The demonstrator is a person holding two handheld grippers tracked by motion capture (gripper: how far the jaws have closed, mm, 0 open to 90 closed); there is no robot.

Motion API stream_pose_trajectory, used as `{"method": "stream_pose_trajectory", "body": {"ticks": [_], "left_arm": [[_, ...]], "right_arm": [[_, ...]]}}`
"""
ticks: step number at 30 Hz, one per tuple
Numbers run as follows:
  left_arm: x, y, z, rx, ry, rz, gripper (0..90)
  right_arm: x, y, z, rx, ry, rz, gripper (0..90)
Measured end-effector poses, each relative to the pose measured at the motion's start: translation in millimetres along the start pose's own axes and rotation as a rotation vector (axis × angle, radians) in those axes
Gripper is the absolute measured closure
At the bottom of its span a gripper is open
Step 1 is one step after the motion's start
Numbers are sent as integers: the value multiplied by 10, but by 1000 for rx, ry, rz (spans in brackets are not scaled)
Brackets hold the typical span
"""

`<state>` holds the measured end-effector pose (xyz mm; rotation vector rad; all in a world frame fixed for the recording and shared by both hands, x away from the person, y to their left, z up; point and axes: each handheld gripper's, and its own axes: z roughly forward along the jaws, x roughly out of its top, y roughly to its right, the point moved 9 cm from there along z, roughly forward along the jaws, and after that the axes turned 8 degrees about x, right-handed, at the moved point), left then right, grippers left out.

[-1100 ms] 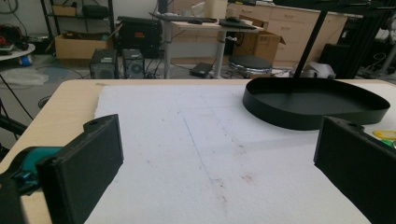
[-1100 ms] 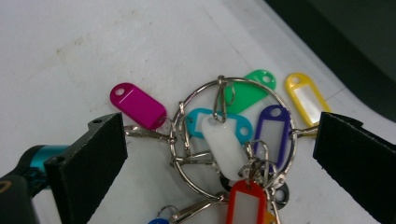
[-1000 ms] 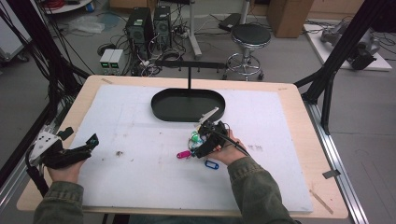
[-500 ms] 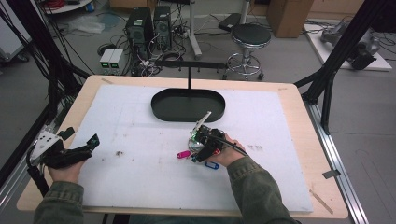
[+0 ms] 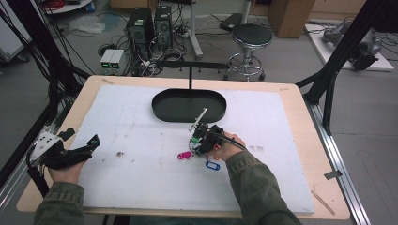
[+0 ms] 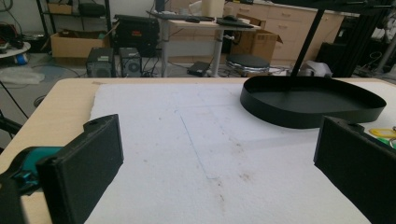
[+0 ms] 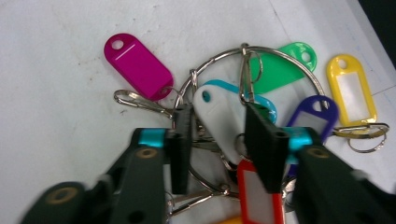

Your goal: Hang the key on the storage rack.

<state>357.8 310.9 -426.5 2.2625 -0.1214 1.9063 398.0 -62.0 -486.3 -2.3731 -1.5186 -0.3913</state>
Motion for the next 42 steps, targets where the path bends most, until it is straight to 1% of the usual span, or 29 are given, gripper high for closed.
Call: {"method": "stream_pose_trajectory", "body": {"ticks": [3, 4, 5, 6, 7, 10, 14, 15, 18, 19, 23, 25, 28, 31, 34, 40, 41, 42], "left_arm": [[2, -2, 1, 0, 2, -3, 18], [1, -2, 1, 1, 1, -2, 18], [0, -2, 2, 0, 0, -2, 18], [-1, -1, 2, 0, 0, -2, 18], [0, 1, 3, -1, 1, -2, 18], [-1, 1, 3, 0, 0, -1, 18], [2, 0, 2, -1, 3, -3, 18], [2, 0, 2, -1, 2, -4, 18], [2, 0, 2, -2, 3, -4, 18], [3, -1, 2, -1, 3, -4, 18], [3, -4, 2, -2, 3, -4, 18], [4, -2, 2, -2, 4, -5, 18], [4, -2, 2, -3, 4, -6, 18], [3, -3, 3, -3, 3, -4, 18], [2, -2, 5, -3, 3, -5, 18], [3, -3, 3, -3, 4, -5, 18], [3, -3, 3, -2, 3, -4, 18], [2, -3, 4, -2, 3, -4, 18]], "right_arm": [[10, 9, -21, -8, 8, 5, 770], [15, 21, -32, -21, 14, 0, 795], [16, 42, -56, -44, 23, 0, 835], [16, 42, -56, -44, 23, 0, 835], [10, 54, -76, -51, 33, 19, 848], [9, 69, -85, -53, 42, 19, 855], [18, 81, -110, -70, 57, 38, 865], [20, 76, -115, -64, 61, 44, 867], [24, 73, -126, -57, 67, 38, 869], [28, 61, -135, -46, 75, 46, 870], [43, 63, -164, -47, 92, 51, 871], [57, 74, -196, -50, 111, 56, 871], [69, 86, -245, -45, 143, 79, 871], [78, 104, -303, -47, 172, 87, 871], [96, 100, -377, -35, 213, 101, 871], [118, 97, -471, -18, 262, 112, 871], [127, 98, -508, -21, 281, 117, 871], [127, 98, -508, -21, 281, 117, 871]]}}
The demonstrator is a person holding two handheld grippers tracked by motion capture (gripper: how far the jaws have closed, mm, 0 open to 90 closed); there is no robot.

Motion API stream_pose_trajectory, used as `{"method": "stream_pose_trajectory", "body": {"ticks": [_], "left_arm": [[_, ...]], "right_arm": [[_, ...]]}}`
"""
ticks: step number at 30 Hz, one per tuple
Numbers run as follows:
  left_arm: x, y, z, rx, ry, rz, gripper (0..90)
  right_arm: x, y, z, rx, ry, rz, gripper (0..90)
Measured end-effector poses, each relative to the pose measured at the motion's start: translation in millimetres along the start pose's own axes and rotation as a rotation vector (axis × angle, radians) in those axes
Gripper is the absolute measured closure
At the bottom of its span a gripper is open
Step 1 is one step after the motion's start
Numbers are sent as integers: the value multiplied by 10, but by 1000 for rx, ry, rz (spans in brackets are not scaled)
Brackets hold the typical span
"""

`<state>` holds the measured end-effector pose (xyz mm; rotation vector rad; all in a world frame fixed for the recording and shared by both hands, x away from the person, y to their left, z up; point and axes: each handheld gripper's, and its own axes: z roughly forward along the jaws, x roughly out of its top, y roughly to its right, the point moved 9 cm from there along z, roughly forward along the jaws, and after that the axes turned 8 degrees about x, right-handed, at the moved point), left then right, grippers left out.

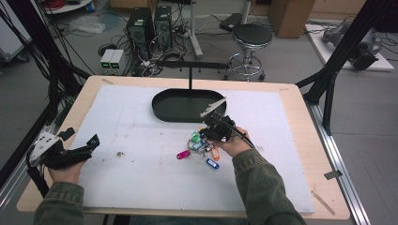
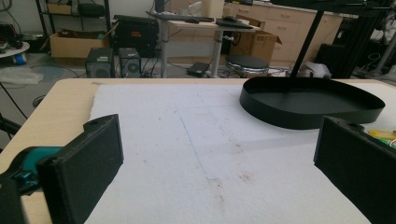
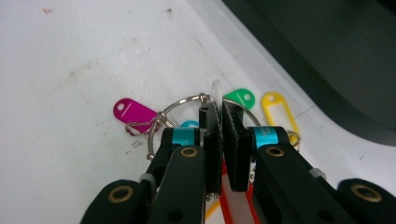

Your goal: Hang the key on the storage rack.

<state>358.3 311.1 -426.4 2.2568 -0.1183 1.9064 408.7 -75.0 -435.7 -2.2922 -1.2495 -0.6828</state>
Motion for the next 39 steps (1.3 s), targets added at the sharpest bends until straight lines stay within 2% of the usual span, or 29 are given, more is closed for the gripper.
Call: {"method": "stream_pose_trajectory", "body": {"ticks": [13, 17, 20, 24, 26, 34, 39], "left_arm": [[-2, 0, 3, -2, -1, -1, 18], [-2, 2, 4, -2, -1, -2, 18], [-1, 2, 4, -2, 0, -2, 18], [-2, 2, 3, -1, -1, -2, 18], [-4, 4, 4, -3, -3, -1, 18], [-2, 2, 3, -3, -1, -3, 18], [-4, 2, 7, -4, -2, -3, 18]], "right_arm": [[223, -72, -256, 2, 114, -32, 873], [273, -79, -330, 21, 159, -20, 873], [273, -58, -368, 16, 173, -5, 873], [296, -53, -427, 31, 204, 5, 873], [316, -50, -462, 29, 210, 0, 873], [512, -72, -622, 32, 236, -20, 872], [617, -87, -681, 55, 265, -20, 873]]}}
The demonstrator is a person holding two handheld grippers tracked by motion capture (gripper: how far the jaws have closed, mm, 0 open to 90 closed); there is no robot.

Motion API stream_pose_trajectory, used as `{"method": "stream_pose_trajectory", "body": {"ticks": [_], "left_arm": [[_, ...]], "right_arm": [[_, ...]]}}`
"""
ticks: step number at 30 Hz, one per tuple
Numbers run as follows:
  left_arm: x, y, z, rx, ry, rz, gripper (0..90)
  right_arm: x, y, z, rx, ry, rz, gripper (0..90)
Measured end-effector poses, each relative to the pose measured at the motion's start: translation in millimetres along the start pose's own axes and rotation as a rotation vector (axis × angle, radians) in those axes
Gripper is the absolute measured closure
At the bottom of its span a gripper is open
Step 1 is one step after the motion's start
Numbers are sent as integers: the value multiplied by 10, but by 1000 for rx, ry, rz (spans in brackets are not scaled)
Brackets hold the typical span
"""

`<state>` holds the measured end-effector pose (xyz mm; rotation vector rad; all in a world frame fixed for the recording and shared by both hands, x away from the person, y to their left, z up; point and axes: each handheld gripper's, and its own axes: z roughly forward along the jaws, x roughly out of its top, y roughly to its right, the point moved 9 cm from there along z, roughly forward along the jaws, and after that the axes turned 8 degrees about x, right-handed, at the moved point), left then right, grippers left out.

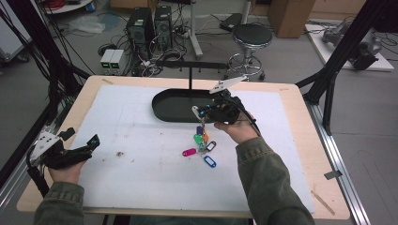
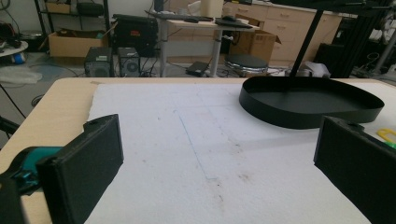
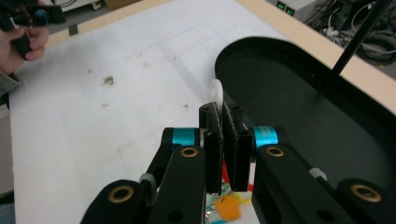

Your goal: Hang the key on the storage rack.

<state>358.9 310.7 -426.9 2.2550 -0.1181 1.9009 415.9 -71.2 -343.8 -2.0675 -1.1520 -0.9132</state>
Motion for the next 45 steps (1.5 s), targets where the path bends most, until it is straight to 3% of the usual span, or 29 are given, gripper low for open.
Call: {"method": "stream_pose_trajectory", "body": {"ticks": [14, 32, 45], "left_arm": [[-4, 0, 3, 0, -2, 2, 18], [0, -7, 4, -2, 0, -2, 19], [-3, -15, 5, -4, 0, -8, 18]], "right_arm": [[409, 95, -206, -14, 78, -5, 873], [958, 312, -376, -30, 158, 29, 873], [1160, 714, -404, -112, 181, 102, 873]]}}
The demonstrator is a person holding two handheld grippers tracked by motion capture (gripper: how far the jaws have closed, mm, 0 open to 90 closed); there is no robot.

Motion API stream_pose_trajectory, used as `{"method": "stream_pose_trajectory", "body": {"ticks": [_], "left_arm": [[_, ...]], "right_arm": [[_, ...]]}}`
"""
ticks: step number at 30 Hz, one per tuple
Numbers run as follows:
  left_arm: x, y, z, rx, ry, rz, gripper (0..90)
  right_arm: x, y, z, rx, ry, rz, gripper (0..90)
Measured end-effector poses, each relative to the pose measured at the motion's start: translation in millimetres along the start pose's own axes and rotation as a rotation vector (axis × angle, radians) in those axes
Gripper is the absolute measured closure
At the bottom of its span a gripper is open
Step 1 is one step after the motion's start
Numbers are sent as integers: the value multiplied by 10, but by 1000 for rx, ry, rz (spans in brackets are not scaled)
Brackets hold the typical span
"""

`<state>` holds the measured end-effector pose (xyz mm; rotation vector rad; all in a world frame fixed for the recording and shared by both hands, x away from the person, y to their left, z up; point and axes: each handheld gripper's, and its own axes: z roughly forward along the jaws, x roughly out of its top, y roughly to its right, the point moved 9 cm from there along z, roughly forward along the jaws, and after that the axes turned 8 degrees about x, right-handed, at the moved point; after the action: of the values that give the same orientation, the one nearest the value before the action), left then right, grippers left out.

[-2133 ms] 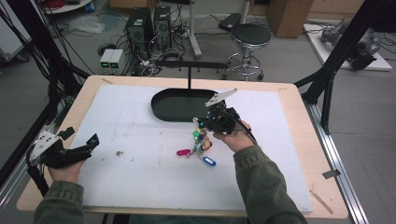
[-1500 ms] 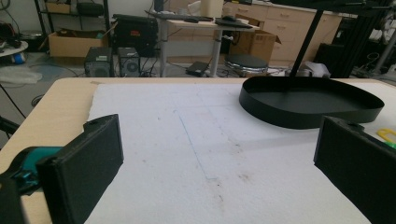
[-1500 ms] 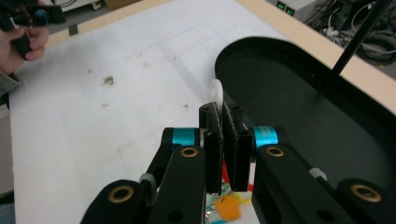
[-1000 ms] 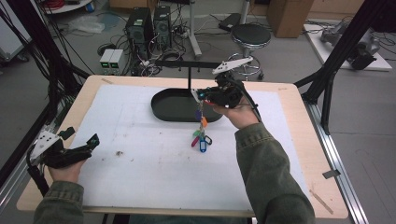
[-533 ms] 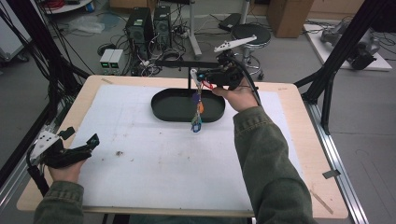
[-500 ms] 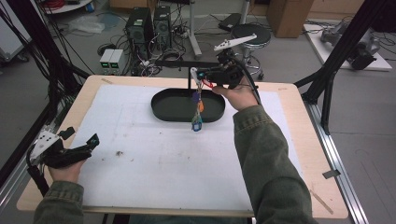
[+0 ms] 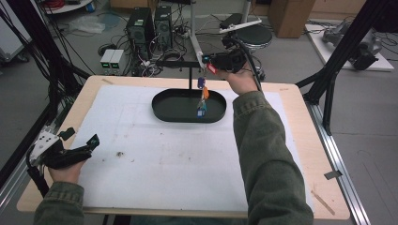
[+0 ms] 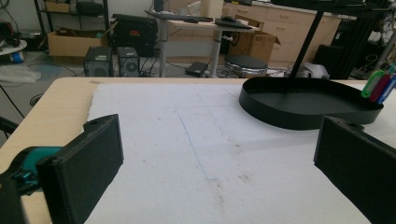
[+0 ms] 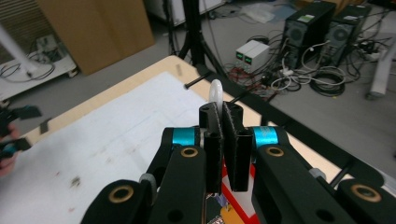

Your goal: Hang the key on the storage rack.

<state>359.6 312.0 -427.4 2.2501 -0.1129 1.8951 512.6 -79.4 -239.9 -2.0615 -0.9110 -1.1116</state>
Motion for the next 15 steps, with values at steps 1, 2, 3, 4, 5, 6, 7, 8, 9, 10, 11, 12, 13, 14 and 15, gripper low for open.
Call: {"method": "stream_pose_trajectory", "body": {"ticks": [1, 2, 3, 4, 5, 6, 7, 8, 9, 10, 11, 12, 13, 14, 15], "left_arm": [[-1, -1, 1, 0, -1, 0, 18], [0, 0, 5, 0, 0, -3, 18], [-2, 1, 6, -1, 0, -4, 18], [-1, 0, 7, 0, 0, -4, 18], [0, 1, 7, -1, 1, -5, 18], [1, 1, 7, -2, 1, -6, 18], [2, 1, 8, -1, 3, -8, 18], [1, 1, 9, -2, 3, -9, 18], [1, 0, 9, -2, 2, -9, 18], [0, 0, 11, -3, 3, -10, 18], [-1, 2, 13, -4, 3, -10, 18], [-3, 2, 13, -5, 1, -8, 18], [-6, 3, 15, -7, -1, -6, 18], [-8, 6, 17, -8, -1, -6, 18], [-8, 7, 18, -7, -1, -6, 18]], "right_arm": [[18, 24, 9, -2, 2, 4, 873], [32, 42, 13, -7, 6, 5, 872], [54, 72, 19, -6, 15, 14, 873], [71, 105, 29, -9, 24, 22, 872], [75, 130, 44, -14, 20, 29, 872], [78, 146, 56, -18, 15, 32, 872], [86, 167, 71, -23, 14, 33, 873], [100, 188, 87, -28, 13, 36, 873], [109, 201, 96, -31, 13, 37, 873], [120, 217, 107, -37, 9, 34, 873], [138, 230, 119, -40, 10, 36, 872], [153, 239, 130, -40, 15, 37, 873], [162, 245, 140, -39, 18, 39, 873], [169, 260, 158, -41, 16, 38, 873], [167, 281, 176, -50, 8, 40, 873]]}}
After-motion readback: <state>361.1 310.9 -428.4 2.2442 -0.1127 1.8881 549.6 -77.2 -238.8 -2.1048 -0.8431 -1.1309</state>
